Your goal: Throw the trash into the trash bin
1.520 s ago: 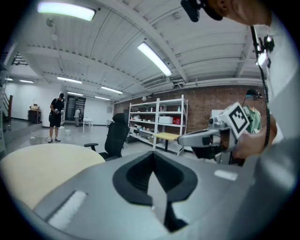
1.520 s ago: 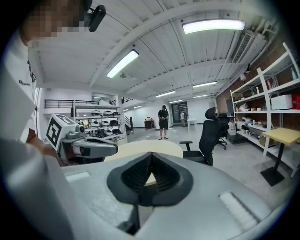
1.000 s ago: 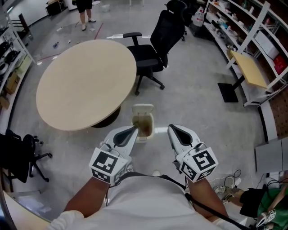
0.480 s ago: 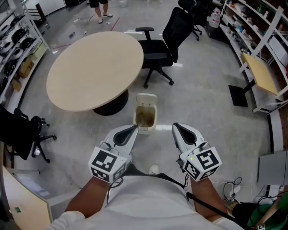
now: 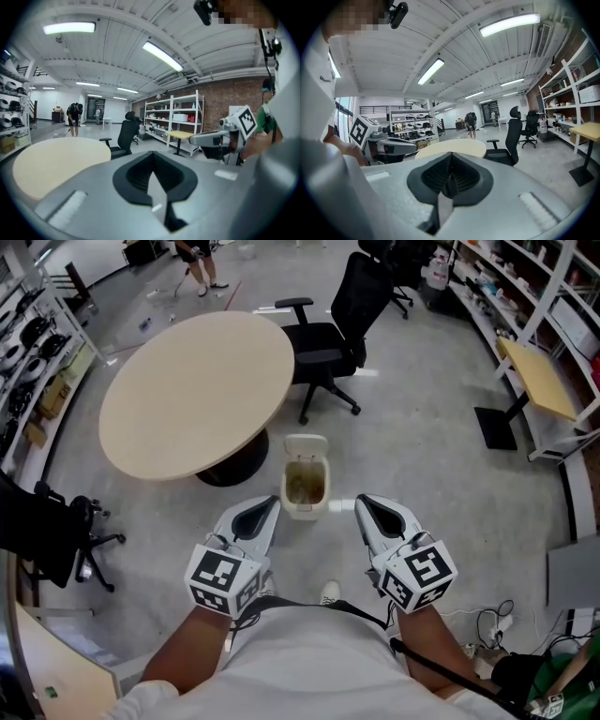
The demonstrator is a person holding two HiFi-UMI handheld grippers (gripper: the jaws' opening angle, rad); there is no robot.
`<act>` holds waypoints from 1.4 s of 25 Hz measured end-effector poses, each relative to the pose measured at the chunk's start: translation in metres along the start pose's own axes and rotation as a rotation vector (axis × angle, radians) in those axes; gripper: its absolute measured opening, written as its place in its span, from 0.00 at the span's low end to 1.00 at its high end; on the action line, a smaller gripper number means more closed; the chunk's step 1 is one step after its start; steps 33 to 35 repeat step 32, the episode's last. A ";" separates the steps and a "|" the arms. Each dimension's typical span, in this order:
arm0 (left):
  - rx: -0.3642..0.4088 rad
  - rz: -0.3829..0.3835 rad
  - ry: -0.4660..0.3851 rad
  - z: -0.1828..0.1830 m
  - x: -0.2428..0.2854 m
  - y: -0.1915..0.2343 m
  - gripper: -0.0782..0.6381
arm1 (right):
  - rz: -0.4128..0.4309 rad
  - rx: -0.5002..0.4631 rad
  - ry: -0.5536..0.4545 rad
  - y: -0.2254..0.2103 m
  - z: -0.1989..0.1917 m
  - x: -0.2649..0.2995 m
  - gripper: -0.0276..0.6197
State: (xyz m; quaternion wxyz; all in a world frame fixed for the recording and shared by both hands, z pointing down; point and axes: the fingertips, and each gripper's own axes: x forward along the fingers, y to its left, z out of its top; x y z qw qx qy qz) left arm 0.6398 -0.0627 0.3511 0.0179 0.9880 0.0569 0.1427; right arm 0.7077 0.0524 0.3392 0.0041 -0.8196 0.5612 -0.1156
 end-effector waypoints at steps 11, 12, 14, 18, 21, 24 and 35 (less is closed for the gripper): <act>0.027 -0.061 -0.013 0.005 -0.010 0.030 0.12 | -0.053 0.001 0.025 0.022 0.001 0.022 0.04; 0.029 -0.064 -0.017 0.007 -0.011 0.033 0.12 | -0.059 0.003 0.023 0.023 0.002 0.024 0.04; 0.035 -0.072 -0.020 0.010 -0.012 0.038 0.12 | -0.069 0.007 0.018 0.024 0.004 0.028 0.04; 0.035 -0.084 -0.013 0.006 -0.014 0.043 0.12 | -0.079 0.013 0.018 0.029 0.001 0.032 0.04; 0.043 -0.089 -0.016 0.006 -0.014 0.046 0.12 | -0.085 0.011 0.018 0.029 0.000 0.035 0.04; 0.048 -0.095 -0.016 0.006 -0.013 0.048 0.12 | -0.094 0.010 0.022 0.028 0.000 0.036 0.04; 0.043 -0.113 -0.016 0.008 -0.013 0.052 0.12 | -0.105 0.008 0.031 0.031 0.002 0.042 0.04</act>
